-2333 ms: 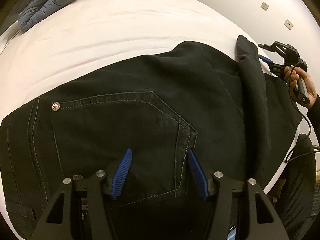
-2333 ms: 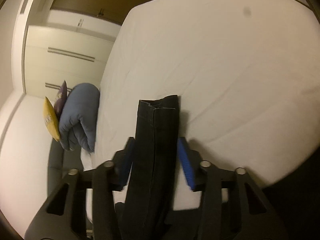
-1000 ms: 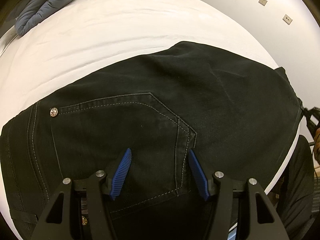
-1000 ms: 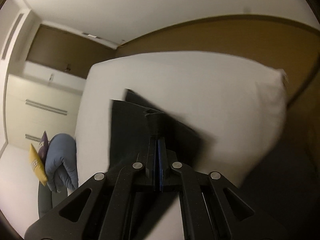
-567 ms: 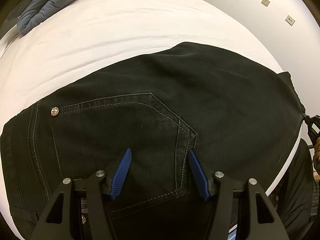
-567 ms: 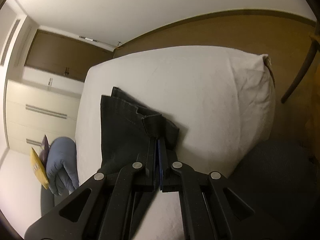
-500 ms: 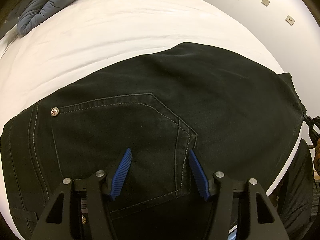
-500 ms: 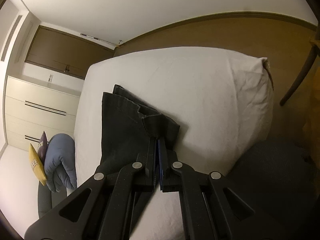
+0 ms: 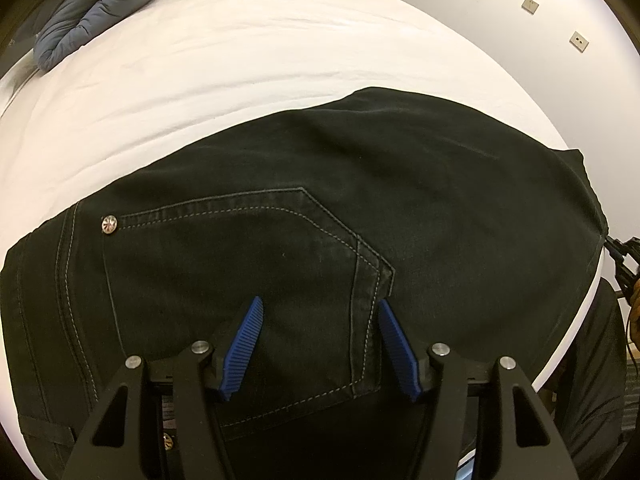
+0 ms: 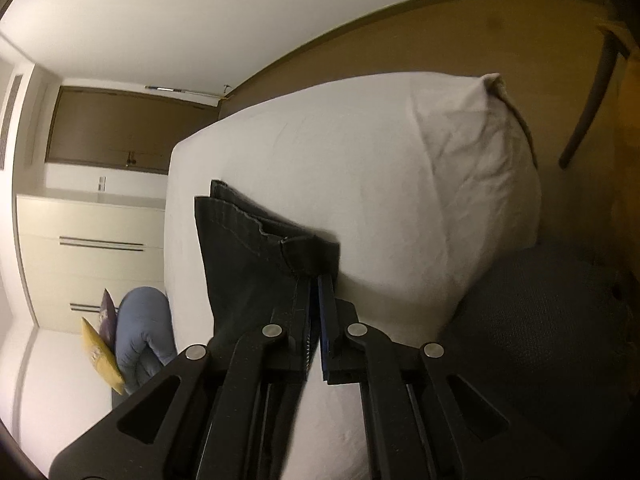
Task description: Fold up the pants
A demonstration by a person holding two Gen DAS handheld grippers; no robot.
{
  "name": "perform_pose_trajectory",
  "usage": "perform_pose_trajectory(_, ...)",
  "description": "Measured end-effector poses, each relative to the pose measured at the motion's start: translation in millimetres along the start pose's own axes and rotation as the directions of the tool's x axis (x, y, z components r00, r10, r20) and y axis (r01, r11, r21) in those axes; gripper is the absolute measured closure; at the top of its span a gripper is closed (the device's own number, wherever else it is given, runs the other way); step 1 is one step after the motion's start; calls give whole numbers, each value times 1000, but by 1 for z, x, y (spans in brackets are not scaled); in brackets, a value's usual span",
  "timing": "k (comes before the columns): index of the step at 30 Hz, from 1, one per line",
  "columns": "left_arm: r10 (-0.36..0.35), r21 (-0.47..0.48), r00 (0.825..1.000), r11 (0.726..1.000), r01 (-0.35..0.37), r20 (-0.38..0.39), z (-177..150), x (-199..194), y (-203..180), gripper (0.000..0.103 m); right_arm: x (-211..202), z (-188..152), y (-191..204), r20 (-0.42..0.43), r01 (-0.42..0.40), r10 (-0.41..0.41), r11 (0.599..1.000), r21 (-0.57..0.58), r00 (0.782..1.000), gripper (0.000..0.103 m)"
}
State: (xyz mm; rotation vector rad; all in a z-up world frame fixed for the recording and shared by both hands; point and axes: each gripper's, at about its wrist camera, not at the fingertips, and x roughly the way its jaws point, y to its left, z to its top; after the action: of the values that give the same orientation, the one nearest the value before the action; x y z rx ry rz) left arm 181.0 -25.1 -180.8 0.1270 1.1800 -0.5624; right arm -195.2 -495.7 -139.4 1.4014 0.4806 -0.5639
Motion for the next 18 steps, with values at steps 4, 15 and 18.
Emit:
perform_pose_trajectory(4, 0, 0, 1000, 1000, 0, 2, -1, 0, 1, 39, -34, 19, 21, 112, 115, -102, 987, -109, 988, 87)
perform_pose_trajectory(15, 9, 11, 1000, 1000, -9, 0, -2, 1, -2, 34, 51, 61, 176, -175, -140, 5, 621, -771, 985, 38)
perform_pose_trajectory(18, 8, 15, 1000, 1000, -8, -7, -1, 1, -1, 34, 84, 66, 183, -188, -114, -72, 571, -813, 979, 39)
